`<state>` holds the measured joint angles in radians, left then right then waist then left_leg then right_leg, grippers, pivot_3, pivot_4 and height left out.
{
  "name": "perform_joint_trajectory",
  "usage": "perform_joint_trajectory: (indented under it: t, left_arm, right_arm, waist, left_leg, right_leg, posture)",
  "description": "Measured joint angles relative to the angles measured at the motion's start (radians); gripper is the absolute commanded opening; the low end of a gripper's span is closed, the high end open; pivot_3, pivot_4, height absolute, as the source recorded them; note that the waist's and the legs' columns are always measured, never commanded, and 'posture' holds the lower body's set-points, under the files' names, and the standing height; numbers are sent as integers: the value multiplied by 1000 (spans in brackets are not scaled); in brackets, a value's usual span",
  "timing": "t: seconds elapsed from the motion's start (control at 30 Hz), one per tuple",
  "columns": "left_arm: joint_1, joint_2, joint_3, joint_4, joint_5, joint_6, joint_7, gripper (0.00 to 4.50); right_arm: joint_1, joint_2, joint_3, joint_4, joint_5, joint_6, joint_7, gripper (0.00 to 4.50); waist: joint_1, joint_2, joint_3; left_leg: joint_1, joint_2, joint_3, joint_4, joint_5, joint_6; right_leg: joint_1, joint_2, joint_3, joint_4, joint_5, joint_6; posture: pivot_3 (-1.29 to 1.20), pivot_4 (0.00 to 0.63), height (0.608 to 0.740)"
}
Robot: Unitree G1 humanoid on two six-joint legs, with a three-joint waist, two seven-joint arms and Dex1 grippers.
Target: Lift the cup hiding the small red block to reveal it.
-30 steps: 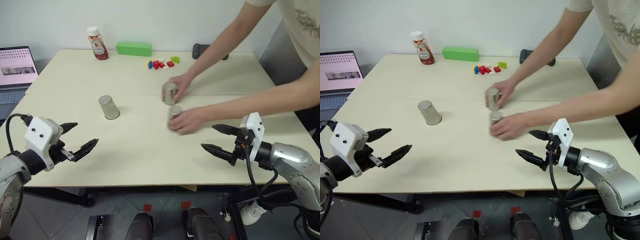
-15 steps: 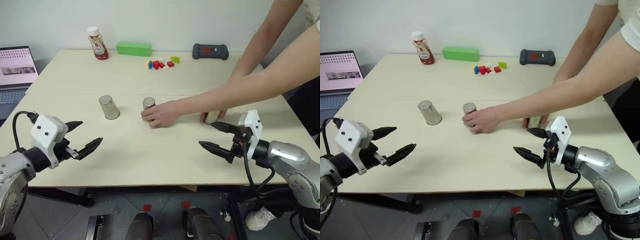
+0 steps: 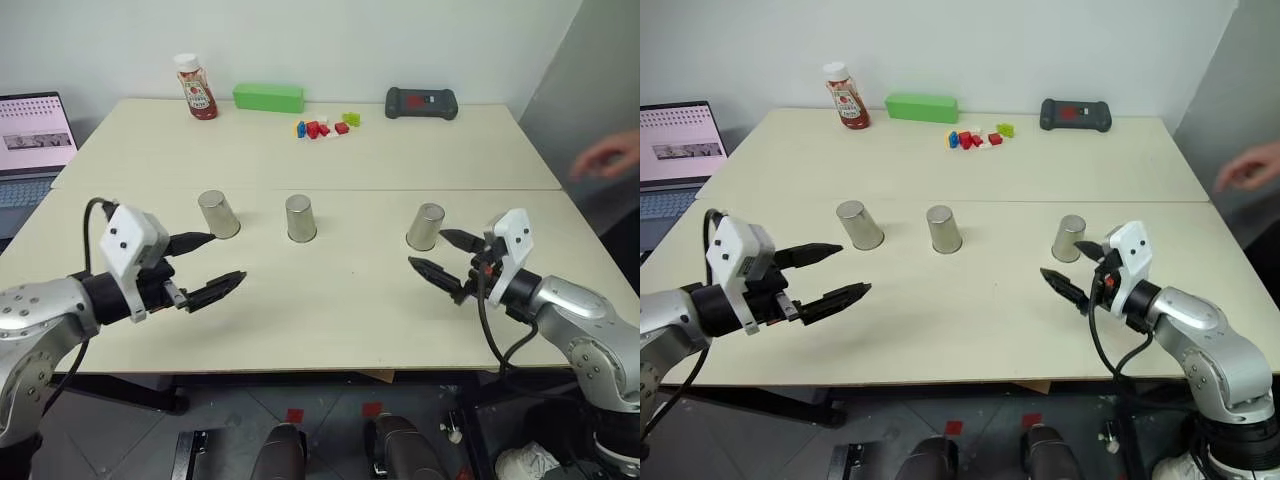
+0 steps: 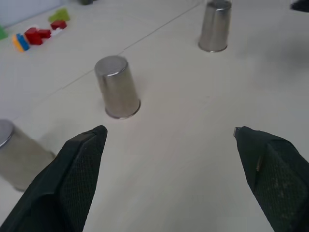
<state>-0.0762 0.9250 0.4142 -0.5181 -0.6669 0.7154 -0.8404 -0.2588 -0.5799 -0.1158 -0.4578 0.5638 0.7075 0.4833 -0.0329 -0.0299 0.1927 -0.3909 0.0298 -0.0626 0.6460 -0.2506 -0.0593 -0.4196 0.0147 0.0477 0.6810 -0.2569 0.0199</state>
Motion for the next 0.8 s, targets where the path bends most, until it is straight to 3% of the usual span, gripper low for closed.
perform_joint_trajectory:
  t: [0.23,0.8]
  left_arm:
    - [-78,3,-96,-1,3,-6,-11,4461]
    - [-155,3,-184,63,44,-54,-65,4461]
  right_arm:
    - [-130,57,23,162,-116,27,-143,4500]
    - [-275,237,57,506,-278,-66,-242,4500]
  waist:
    - [-1,0,0]
    - [-2,0,0]
  left_leg:
    - [0,0,0,0,0,0]
    - [-1,0,1,-1,0,0]
  right_leg:
    - [0,0,0,0,0,0]
    - [-1,0,1,0,0,0]
  posture:
    - [0,150,740]
    - [0,150,740]
